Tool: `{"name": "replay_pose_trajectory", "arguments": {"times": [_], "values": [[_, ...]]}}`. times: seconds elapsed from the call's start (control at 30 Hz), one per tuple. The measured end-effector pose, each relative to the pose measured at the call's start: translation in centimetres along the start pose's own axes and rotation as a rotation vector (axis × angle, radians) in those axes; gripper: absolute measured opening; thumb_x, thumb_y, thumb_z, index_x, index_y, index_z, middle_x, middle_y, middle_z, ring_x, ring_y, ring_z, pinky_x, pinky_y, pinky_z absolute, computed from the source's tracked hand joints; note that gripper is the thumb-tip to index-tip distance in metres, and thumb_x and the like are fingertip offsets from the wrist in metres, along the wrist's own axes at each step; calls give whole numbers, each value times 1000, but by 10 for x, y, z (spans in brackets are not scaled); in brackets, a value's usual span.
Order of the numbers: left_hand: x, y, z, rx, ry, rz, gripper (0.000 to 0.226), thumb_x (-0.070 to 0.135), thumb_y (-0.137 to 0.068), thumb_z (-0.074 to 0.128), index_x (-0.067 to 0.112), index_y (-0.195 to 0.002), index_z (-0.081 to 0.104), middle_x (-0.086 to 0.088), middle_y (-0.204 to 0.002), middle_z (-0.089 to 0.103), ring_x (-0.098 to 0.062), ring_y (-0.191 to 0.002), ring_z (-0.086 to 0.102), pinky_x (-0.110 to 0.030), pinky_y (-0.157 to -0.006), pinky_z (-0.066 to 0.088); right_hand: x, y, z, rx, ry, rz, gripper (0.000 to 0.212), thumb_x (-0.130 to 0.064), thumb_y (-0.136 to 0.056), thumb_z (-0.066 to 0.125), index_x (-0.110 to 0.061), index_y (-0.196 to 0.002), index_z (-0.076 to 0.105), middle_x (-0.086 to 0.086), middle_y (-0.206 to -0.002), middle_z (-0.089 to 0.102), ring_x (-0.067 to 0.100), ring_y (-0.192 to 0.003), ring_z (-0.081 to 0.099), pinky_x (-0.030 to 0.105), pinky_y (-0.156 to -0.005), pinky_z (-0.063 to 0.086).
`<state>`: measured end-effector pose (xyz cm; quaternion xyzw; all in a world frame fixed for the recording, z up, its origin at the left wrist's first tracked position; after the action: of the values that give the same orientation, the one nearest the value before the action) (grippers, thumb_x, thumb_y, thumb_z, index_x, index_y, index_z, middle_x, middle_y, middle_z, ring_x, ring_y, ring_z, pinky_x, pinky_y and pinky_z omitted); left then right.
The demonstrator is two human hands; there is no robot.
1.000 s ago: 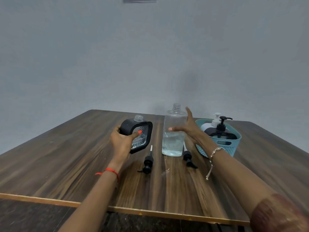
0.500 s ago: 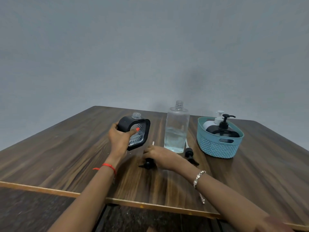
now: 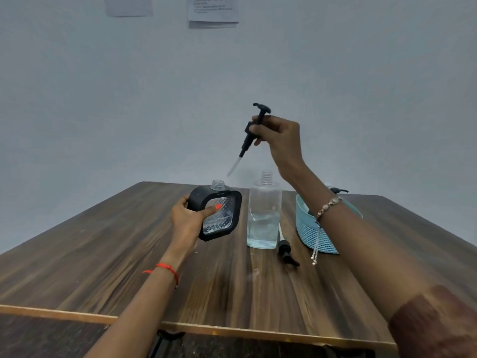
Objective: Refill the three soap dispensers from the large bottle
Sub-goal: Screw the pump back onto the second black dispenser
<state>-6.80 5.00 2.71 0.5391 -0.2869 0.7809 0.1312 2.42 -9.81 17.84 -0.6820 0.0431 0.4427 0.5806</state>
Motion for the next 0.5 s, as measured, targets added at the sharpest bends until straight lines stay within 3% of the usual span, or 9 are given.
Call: {"name": "replay_pose_trajectory", "arguments": {"times": [0.13, 0.37, 0.5], "values": [[8, 7, 13, -82, 31, 7, 39, -3, -61, 82, 9, -91, 61, -3, -82, 69, -11, -65, 67, -22, -57, 55, -5, -3, -1, -40, 87, -4, 11, 5, -77, 65, -3, -84, 68, 4, -75, 67, 16, -65, 62, 21, -56, 49], [19, 19, 30, -190, 101, -42, 47, -5, -59, 81, 5, -100, 60, -4, -86, 70, -15, -70, 69, -25, -57, 55, 3, 9, -6, -163, 226, 83, 13, 0, -76, 70, 2, -88, 70, 7, -79, 69, 14, -67, 62, 20, -58, 49], [24, 22, 38, -227, 158, -48, 39, -7, -60, 79, 5, -93, 62, -6, -85, 71, -15, -68, 70, -29, -61, 57, 16, 31, -9, -262, 394, 147, 21, -11, -69, 79, -4, -87, 74, 3, -76, 71, 0, -61, 64, 11, -61, 49]]}}
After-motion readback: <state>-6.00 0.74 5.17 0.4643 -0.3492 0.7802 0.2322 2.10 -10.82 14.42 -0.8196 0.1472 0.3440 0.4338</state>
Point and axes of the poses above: each hand's wrist, its own y-axis away from the middle knuckle, its own z-axis out of the palm, x = y × z, the point moved 2 cm from there along -y, towards the middle knuckle
